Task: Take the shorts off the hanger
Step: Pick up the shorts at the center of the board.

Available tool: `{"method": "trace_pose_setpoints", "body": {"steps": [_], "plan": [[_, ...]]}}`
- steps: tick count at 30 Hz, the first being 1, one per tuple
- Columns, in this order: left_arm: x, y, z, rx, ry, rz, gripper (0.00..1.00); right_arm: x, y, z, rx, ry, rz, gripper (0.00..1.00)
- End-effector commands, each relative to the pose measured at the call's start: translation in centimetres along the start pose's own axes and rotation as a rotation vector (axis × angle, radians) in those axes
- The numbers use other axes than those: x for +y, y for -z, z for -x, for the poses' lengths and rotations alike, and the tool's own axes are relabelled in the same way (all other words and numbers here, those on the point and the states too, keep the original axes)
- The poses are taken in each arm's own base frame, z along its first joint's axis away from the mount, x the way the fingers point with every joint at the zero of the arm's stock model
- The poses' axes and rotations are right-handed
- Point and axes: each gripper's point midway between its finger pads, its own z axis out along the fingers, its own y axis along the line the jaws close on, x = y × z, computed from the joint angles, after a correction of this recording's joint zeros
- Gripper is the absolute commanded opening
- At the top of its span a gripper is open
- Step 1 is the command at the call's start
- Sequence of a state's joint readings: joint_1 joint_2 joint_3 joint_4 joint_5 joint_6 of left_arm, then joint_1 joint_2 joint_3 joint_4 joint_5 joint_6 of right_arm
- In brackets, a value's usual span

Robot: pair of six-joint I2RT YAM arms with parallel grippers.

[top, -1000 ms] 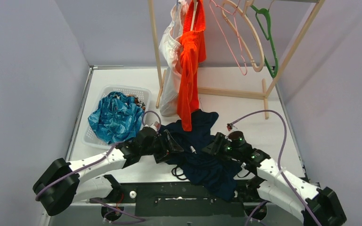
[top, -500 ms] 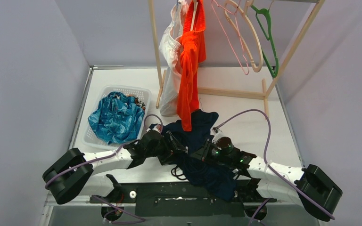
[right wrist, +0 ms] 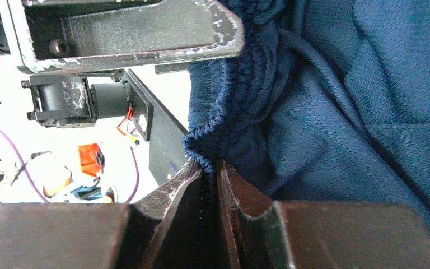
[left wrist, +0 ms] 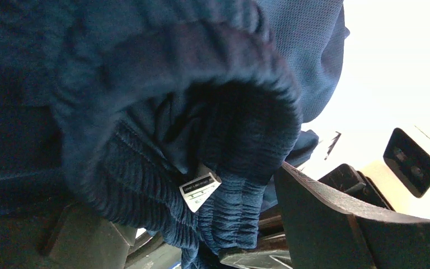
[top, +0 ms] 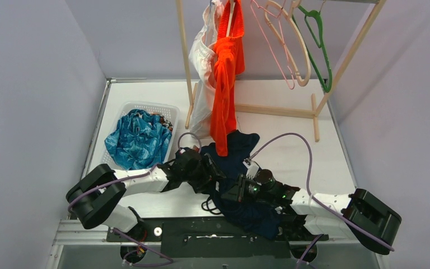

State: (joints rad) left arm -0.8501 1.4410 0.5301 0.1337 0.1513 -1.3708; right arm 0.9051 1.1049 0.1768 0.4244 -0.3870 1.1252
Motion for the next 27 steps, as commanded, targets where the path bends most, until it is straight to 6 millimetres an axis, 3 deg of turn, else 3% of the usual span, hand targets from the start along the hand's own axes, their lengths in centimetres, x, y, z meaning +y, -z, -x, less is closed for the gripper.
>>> {"method": "trace_pose_setpoints", "body": {"steps": [1, 4, 7, 9, 13, 17, 20, 22, 27], "plan": [[0.1, -0.7, 0.8, -0.024, -0.117, 0.097, 0.81, 1.8, 0.2, 0.3, -0.003, 0.103, 0.068, 0.15], [0.6, -1.0, 1.0, -0.022, -0.153, 0.143, 0.73, 2.7, 0.4, 0.6, 0.002, 0.154, 0.078, 0.17], [0.5, -0.9, 0.6, -0.017, -0.155, 0.105, 0.46, 3.4, 0.7, 0.8, 0.010, 0.182, 0.086, 0.22], [0.9, -0.5, 0.8, -0.036, -0.160, 0.112, 0.27, 3.3, 0.9, 1.2, 0.000, 0.194, 0.052, 0.31], [0.5, 1.0, 1.7, -0.088, -0.181, 0.114, 0.00, 2.9, 2.4, 3.7, -0.107, 0.213, -0.070, 0.45], [-0.3, 4.1, 4.4, -0.252, -0.186, 0.130, 0.00, 2.8, 5.4, 6.6, -0.263, 0.230, -0.187, 0.48], [-2.2, 7.7, 6.3, -0.381, -0.220, 0.071, 0.00, 2.8, 8.4, 9.5, -0.429, 0.200, -0.282, 0.49], [-5.7, 11.5, 7.4, -0.465, -0.264, -0.033, 0.00, 2.9, 10.5, 11.2, -0.536, 0.179, -0.327, 0.49], [-10.8, 19.7, 9.2, -0.605, -0.456, -0.083, 0.00, 3.4, 13.2, 13.1, -0.679, 0.144, -0.338, 0.50]]}}
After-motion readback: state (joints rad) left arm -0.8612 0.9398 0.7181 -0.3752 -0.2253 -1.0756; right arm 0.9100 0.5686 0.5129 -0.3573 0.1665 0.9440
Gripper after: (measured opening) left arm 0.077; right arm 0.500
